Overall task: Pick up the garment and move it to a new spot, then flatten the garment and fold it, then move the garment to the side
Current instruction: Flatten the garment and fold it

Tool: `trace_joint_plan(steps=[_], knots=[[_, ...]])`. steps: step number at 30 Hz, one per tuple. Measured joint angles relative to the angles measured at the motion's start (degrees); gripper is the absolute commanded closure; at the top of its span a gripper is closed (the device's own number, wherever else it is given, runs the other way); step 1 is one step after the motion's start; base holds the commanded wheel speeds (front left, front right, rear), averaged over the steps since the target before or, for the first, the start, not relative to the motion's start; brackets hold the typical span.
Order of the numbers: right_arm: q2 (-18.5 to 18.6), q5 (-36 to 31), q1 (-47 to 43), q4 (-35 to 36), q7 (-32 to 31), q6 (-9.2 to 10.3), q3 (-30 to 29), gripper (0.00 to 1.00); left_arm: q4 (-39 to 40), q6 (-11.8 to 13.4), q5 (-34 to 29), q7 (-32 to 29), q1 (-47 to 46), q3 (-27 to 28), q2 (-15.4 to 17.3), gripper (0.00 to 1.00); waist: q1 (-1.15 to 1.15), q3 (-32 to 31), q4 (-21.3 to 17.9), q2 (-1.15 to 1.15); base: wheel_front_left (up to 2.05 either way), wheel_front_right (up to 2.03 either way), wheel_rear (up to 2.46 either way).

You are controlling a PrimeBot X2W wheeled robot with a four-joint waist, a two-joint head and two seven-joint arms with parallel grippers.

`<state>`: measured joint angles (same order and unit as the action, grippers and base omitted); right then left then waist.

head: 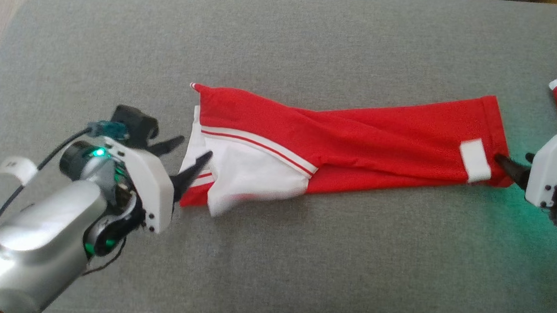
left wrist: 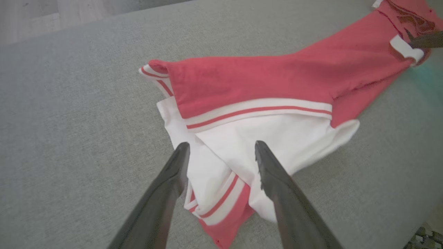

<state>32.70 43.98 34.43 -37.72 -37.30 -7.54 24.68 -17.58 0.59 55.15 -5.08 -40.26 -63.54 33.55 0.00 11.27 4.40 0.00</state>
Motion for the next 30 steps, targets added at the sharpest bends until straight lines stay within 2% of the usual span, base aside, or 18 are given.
trace_joint_plan(steps=[5, 11, 15, 19, 22, 24, 25, 26, 27, 30], knots=[[-2.3, -0.3, -0.3, 1.6, 3.2, 0.0, -4.2, 0.0, -2.3, 3.3, -3.3, 7.5, 0.3, 2.0, -0.6, 0.0, 0.0, -1.3, -0.6, 0.0, 0.0, 0.0, 0.0], [-6.7, -0.7, -3.5, 6.0, 12.6, 0.0, -10.7, 0.0, -3.1, 8.9, -2.0, 17.5, 2.4, 8.9, -2.5, 0.0, 0.0, -3.7, -1.3, 0.0, 0.0, 0.0, 0.0], [-11.1, -3.2, -5.3, 10.1, 20.7, 0.0, -14.8, 0.0, -1.7, 12.3, -0.6, 19.4, 6.9, 16.2, -4.8, 0.0, 0.0, -5.3, -1.7, 0.0, 0.0, 0.0, 0.0], [-15.4, -7.9, -8.4, 15.3, 28.5, 0.0, -16.2, 0.0, 4.3, 14.1, -5.4, 19.4, 13.2, 29.4, -9.1, 0.0, 0.0, -6.3, -2.0, 0.0, 0.0, 0.0, 0.0], [-18.4, -12.7, -11.2, 17.7, 34.8, 0.0, -17.8, 0.0, 8.1, 13.8, -11.7, 19.6, 18.6, 37.3, -13.3, 0.0, 0.0, -6.7, -2.2, 0.0, 0.0, 0.0, 0.0], [-20.9, -15.7, -13.0, 18.6, 38.9, 0.0, -19.0, 0.0, 9.5, 12.3, -16.0, 19.6, 22.5, 40.9, -16.0, 0.0, 0.0, -7.0, -2.2, 0.0, 0.0, 0.0, 0.0], [-23.5, -18.9, -14.7, 18.9, 42.7, 0.0, -19.9, 0.0, 10.3, 10.5, -19.8, 19.6, 26.1, 43.7, -18.6, 0.0, 0.0, -7.3, -2.1, 0.0, 0.0, 0.0, 0.0], [-23.5, -18.9, -14.7, 18.9, 42.7, 0.0, -19.9, 0.0, 10.3, 10.5, -19.8, 19.6, 26.1, 43.7, -18.6, 0.0, 0.0, -7.3, -2.1, 0.0, 0.0, 0.0, 0.0], [-24.8, -20.7, -15.6, 19.0, 44.5, 0.0, -20.2, 0.0, 10.7, 9.6, -21.6, 19.6, 27.7, 45.2, -20.0, 0.0, 0.0, -7.5, -2.1, 0.0, 0.0, 0.0, 0.0], [-27.6, -25.1, -18.2, 18.5, 48.7, 0.0, -22.2, 0.0, 12.3, 5.0, -26.2, 19.6, 31.5, 49.6, -24.3, 0.0, 0.0, -8.0, -2.0, 0.0, 0.0, 0.0, 0.0]])
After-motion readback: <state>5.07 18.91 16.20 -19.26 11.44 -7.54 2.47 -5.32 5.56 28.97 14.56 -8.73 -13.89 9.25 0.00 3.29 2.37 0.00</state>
